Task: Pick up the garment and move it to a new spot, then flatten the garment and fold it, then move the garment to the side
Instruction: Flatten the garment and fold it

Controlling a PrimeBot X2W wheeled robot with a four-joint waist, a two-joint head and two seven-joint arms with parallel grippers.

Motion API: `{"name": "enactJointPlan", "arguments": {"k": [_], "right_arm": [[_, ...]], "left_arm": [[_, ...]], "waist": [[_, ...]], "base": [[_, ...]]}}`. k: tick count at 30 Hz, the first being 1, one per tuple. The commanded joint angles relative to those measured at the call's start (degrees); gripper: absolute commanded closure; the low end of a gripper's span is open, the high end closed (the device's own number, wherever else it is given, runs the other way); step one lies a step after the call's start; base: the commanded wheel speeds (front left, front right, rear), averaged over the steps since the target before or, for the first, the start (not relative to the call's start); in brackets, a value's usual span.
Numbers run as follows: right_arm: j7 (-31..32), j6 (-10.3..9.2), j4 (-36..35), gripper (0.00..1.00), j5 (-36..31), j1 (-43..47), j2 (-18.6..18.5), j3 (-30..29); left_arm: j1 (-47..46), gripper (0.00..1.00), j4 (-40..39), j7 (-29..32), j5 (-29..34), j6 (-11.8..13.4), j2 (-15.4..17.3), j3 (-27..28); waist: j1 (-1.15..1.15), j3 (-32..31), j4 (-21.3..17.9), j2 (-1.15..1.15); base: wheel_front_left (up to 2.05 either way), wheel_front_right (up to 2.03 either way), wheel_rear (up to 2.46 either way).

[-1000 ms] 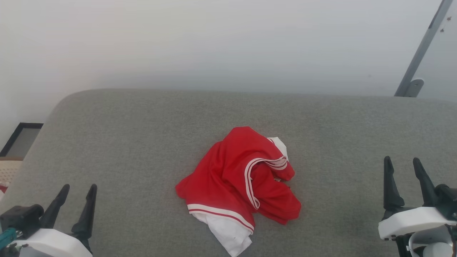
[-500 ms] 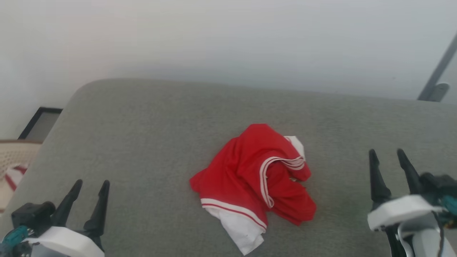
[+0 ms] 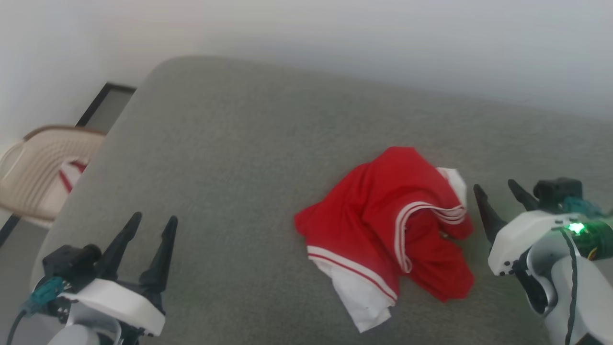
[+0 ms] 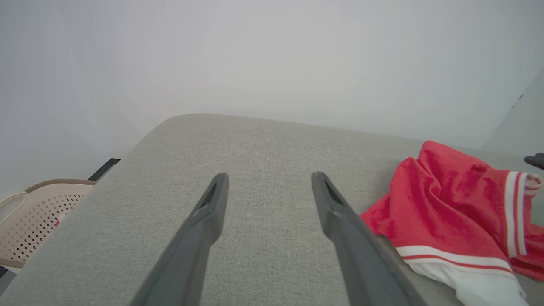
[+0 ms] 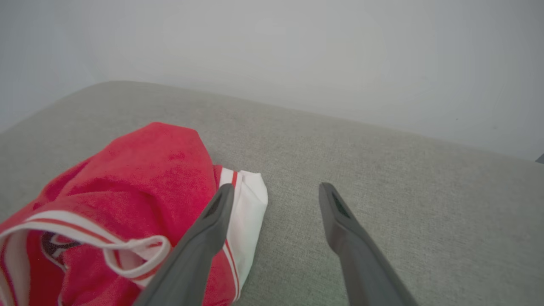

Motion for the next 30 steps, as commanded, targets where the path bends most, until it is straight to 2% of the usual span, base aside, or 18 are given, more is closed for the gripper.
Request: {"name": "enactJointPlan", "arguments": {"k": [1,8,16,17,18,24,30], "right_arm": [[1.53,-0.02,1.06,0.00,0.75,-1.26,-0.66,0.79],[13.26,-0.03,6.88,0.00,4.56,-6.54,-3.63,6.32],[30.74,0.00,12.33,0.00,10.35,-9.94,-5.58,13.34],[32.38,0.00,12.36,0.42,10.50,-10.27,-6.11,14.72],[33.14,0.00,11.86,1.00,10.73,-10.68,-6.66,15.89],[33.20,-0.11,9.78,1.00,12.54,-13.09,-9.99,16.60],[30.49,-0.07,7.32,1.00,12.16,-13.86,-11.12,13.41]], "left_arm": [[-1.16,0.00,0.36,-0.32,0.65,-0.39,-0.43,-0.22],[-4.04,0.00,2.50,-0.65,1.30,-2.15,-2.64,-1.02],[-6.57,0.00,5.68,-0.87,1.68,-3.93,-4.96,-1.14],[-6.81,0.00,6.01,-0.84,1.57,-4.17,-5.28,-1.01],[-6.98,0.00,6.33,-0.82,1.37,-4.30,-5.54,-0.86],[-7.01,0.00,7.65,-0.90,2.17,-5.27,-5.98,0.26],[-6.16,0.00,7.56,-0.91,2.96,-5.72,-5.83,1.75]], "waist": [[0.00,2.06,1.94,0.00],[0.00,5.34,4.40,0.00],[0.00,7.22,5.90,0.00],[0.00,7.31,5.97,0.00],[0.00,7.39,6.00,0.00],[0.00,6.89,5.32,0.00],[0.00,5.97,3.62,0.00]], "base": [[0.00,0.00,0.00],[0.00,0.00,0.00],[0.00,0.00,0.00],[0.00,0.00,0.00],[0.00,0.00,0.00],[0.00,0.00,0.00],[0.00,0.00,0.00]]}}
